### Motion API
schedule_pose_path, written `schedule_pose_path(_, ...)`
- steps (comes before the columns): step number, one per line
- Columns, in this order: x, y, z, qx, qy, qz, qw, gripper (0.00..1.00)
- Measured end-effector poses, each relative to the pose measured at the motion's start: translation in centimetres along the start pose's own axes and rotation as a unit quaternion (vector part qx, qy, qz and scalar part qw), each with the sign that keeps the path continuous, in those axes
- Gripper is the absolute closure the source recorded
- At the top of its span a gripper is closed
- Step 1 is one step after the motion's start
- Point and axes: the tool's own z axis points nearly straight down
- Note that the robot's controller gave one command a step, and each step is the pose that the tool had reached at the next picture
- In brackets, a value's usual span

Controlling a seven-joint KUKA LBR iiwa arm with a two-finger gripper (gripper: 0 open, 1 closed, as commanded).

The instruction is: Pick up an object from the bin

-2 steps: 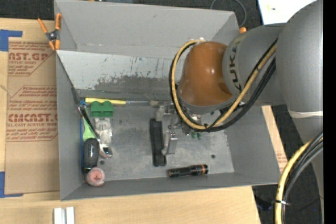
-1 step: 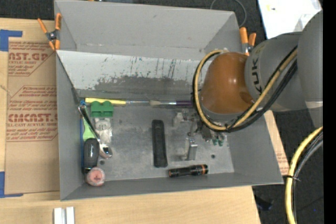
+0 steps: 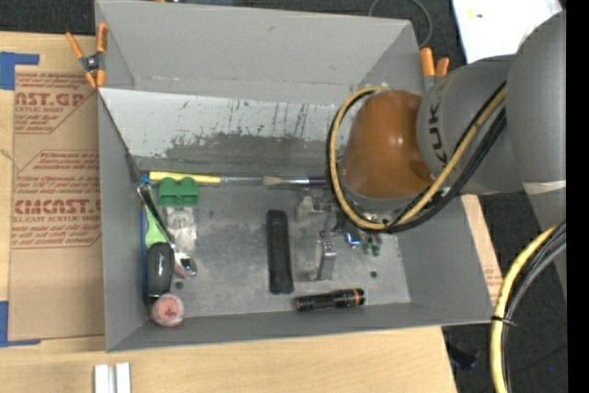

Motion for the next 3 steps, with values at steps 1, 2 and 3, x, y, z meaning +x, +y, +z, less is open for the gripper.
schedule_pose_path(1, 1.7, 2.6, 0.4, 0.0, -0.0007, -0.02, 0.9998, 0.0)
schedule_pose_path(2, -0.7, 3.9, 0.5, 0.0, 0.0001, -0.003, 1.0, 0.0)
schedule_pose_path(3, -2.8, 2.5, -4.4, 0.0, 0.0008, -0.077, 0.9971, 0.0)
